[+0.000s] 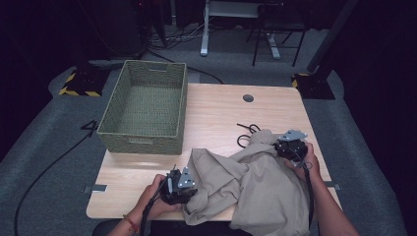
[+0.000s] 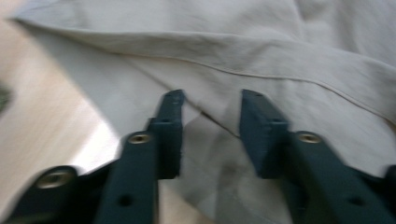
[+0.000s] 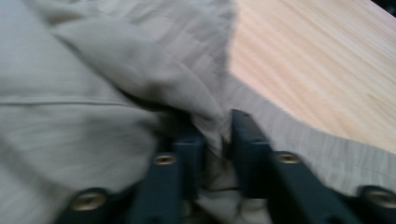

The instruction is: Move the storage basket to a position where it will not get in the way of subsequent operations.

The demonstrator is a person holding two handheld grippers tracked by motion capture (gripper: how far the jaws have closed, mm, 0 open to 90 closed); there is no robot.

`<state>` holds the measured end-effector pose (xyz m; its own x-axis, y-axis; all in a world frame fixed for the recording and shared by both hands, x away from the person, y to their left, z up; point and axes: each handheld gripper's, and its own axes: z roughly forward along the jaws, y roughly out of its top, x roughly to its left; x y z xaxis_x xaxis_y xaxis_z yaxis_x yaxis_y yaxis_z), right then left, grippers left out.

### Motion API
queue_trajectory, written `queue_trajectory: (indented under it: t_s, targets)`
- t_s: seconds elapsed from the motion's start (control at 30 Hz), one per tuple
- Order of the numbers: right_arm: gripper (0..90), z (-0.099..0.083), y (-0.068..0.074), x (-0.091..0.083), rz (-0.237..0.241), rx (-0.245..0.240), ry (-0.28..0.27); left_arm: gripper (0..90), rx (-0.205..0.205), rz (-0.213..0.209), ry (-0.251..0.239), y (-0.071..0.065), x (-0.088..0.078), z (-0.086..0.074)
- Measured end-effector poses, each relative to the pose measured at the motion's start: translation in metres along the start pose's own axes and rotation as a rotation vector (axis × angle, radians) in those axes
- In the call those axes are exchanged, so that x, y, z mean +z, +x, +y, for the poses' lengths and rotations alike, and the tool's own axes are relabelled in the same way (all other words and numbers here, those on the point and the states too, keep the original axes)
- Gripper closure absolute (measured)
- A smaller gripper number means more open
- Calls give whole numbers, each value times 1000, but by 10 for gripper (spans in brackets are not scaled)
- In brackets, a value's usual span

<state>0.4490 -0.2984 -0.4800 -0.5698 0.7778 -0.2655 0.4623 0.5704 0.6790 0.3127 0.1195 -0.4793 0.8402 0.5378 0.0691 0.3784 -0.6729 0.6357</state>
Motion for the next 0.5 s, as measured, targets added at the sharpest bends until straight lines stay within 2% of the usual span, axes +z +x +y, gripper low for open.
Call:
queue_trajectory:
  t_s: [0.1,0.2,0.3,0.37,0.5]
  targets:
    - [534,7,-7,-13,14,63,-45,480,-60,23,-60,10,-8,3]
    - [479,15,-8,-29,39,93,-97,402,-87,23,-80,18,-8,7]
    - [395,27,-1,-41,50,75,-136,303,-100,54,-63,20,0,12]
    - [337,36,7,-43,70,66,-150,259,-103,56,-57,21,7,13]
    - [295,49,22,-33,104,32,-124,219,-109,58,-21,24,21,12]
